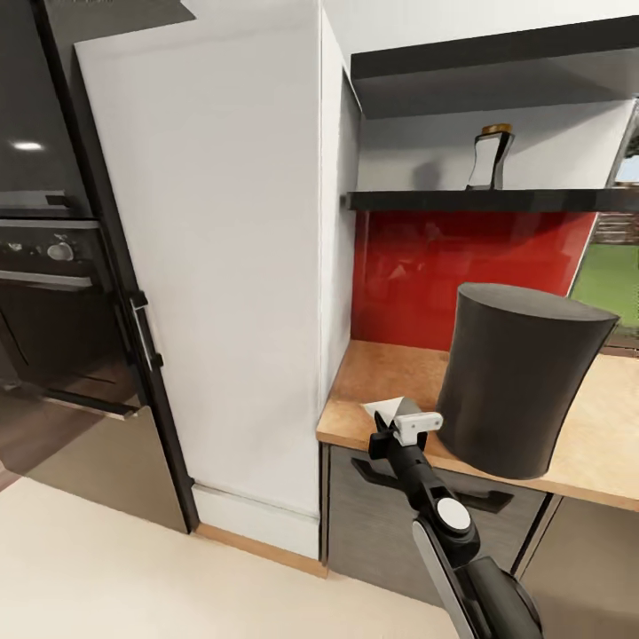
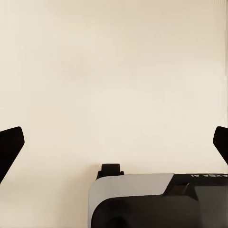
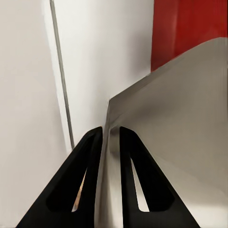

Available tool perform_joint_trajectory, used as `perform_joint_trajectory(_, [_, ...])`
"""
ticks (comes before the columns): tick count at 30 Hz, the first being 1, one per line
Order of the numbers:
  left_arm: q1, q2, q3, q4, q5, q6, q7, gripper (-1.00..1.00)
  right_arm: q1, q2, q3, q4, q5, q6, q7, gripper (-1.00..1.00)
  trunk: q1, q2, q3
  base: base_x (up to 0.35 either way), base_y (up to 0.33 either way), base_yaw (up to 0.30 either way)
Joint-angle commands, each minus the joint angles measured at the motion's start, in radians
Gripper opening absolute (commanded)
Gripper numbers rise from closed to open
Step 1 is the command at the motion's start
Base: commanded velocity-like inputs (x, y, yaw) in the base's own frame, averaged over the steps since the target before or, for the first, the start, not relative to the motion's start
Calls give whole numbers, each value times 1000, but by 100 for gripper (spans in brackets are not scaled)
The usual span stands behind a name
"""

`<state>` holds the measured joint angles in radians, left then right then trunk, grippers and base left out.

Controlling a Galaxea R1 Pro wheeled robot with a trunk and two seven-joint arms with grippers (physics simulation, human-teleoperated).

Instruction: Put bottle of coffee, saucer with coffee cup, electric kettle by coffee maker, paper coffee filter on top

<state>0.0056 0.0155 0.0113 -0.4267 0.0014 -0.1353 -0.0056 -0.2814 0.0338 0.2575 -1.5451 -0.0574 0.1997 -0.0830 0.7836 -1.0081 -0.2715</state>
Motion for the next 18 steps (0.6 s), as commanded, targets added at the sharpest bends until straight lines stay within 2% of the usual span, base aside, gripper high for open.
perform_joint_trajectory(1, [0, 0, 1, -2, 0, -1, -1, 100, -1, 0, 2, -1, -10, 4, -6, -100, 0, -1, -1, -222, -178, -26])
perform_joint_trajectory(7, [0, 0, 1, -3, 0, -1, -1, 100, -1, 0, 2, -1, -10, 4, -6, -100, 0, -1, -1, -224, -178, -65])
perform_joint_trajectory(18, [0, 0, 2, -2, 0, -1, -1, 100, -1, 0, 2, -1, -10, 4, -6, -100, 0, -1, -1, -44, -34, -253])
